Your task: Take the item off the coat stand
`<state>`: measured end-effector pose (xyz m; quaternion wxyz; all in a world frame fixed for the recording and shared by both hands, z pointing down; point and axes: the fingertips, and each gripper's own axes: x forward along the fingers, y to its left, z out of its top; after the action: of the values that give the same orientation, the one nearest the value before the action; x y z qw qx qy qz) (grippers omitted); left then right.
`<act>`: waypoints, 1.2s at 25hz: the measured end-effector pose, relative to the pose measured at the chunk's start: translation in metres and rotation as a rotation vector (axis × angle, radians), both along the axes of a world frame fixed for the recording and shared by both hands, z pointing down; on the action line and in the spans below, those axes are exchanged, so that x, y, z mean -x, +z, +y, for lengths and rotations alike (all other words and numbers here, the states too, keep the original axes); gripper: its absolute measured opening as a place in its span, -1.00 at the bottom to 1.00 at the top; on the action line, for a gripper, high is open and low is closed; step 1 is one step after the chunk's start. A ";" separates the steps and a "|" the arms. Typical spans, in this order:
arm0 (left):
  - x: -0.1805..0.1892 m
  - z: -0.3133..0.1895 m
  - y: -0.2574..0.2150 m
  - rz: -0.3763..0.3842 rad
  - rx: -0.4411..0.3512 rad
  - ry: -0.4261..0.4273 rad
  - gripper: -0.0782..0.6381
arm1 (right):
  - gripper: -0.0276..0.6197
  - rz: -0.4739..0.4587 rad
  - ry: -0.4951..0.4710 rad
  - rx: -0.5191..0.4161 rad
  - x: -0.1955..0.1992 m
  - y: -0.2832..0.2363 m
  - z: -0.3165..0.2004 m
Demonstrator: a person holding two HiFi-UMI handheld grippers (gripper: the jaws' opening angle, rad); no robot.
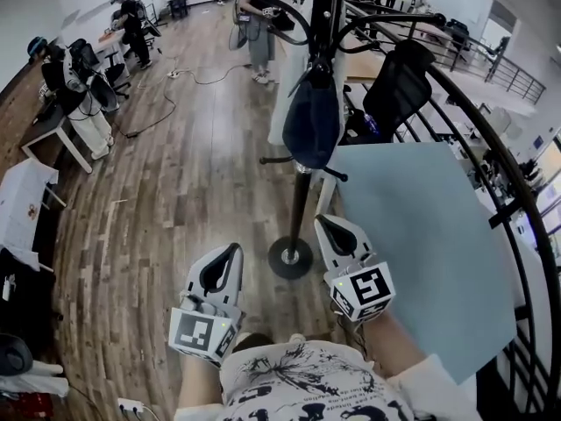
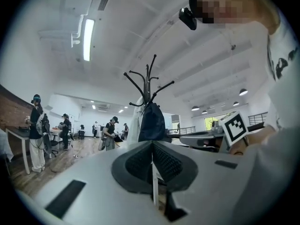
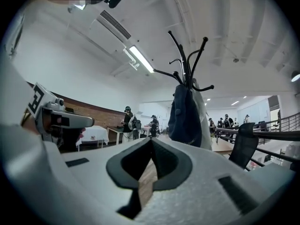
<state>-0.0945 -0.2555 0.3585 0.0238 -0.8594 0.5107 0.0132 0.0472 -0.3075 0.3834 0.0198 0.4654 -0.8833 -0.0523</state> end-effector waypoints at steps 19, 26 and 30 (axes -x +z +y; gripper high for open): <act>0.007 -0.133 -0.021 -0.021 -0.068 0.305 -0.77 | 0.14 0.020 0.361 -0.124 0.002 -0.063 -0.141; 0.017 -0.153 -0.007 -0.030 -0.039 0.343 -0.77 | 0.20 -0.004 0.413 -0.099 0.000 -0.067 -0.184; 0.023 -0.161 -0.002 -0.035 -0.013 0.352 -0.77 | 0.07 -0.010 0.445 -0.094 0.000 -0.069 -0.194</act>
<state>-0.1179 -0.4166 0.3561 0.0356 -0.9353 0.3519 0.0055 0.0471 -0.5012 0.3143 0.0048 0.6493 -0.7557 -0.0853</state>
